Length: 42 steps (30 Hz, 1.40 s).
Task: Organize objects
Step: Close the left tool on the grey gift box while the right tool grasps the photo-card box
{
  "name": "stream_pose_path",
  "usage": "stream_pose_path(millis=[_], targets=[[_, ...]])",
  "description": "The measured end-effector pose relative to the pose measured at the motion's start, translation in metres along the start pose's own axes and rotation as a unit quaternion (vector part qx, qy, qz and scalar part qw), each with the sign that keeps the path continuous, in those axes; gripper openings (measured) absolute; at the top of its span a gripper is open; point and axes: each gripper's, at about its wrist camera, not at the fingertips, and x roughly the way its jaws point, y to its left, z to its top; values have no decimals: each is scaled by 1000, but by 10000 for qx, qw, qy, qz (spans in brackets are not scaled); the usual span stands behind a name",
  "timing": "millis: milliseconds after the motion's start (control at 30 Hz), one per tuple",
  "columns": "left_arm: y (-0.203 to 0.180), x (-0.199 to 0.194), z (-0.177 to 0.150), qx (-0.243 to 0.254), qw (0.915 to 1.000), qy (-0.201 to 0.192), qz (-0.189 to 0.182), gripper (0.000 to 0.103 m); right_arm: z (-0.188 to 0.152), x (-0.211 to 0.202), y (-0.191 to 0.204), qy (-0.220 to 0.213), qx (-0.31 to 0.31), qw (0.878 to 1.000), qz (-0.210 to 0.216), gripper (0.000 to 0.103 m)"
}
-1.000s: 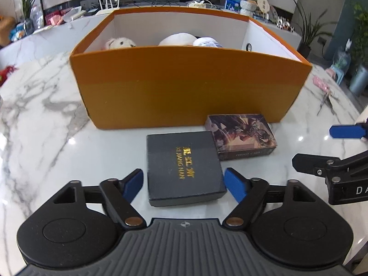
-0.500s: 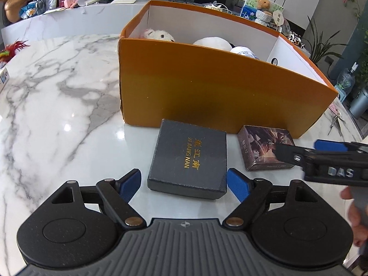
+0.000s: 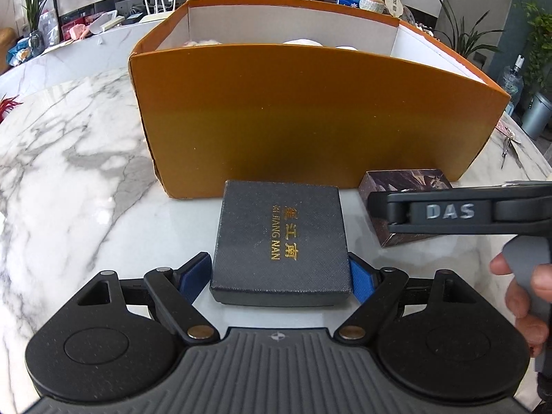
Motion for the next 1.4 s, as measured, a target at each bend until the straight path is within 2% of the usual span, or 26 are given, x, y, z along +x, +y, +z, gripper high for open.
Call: stream_pose_path(millis=[167, 333, 433, 600, 733, 900, 1400], targets=[[3, -1, -2, -32, 9999, -42, 148, 97, 0, 6, 5, -67, -232, 9996, -152, 101], [1, 3, -2, -24, 9996, -95, 270, 97, -3, 3, -4, 103, -541, 9978, -357, 99], [-1, 4, -2, -25, 9994, -133, 313, 97, -7, -4, -16, 187, -599, 9976, -281, 100], [-9, 10, -3, 121, 9985, -334, 425, 97, -18, -7, -21, -78, -633, 9977, -232, 102], [-10, 12, -5, 85, 9980, -436, 448, 103, -23, -6, -23, -238, -722, 9970, -161, 102], [-10, 16, -7, -75, 9970, -477, 609, 103, -28, -9, -30, -457, -902, 9949, 17, 102], [-11, 14, -12, -5, 9959, -700, 578, 103, -28, -10, -32, -561, -969, 9937, 93, 102]])
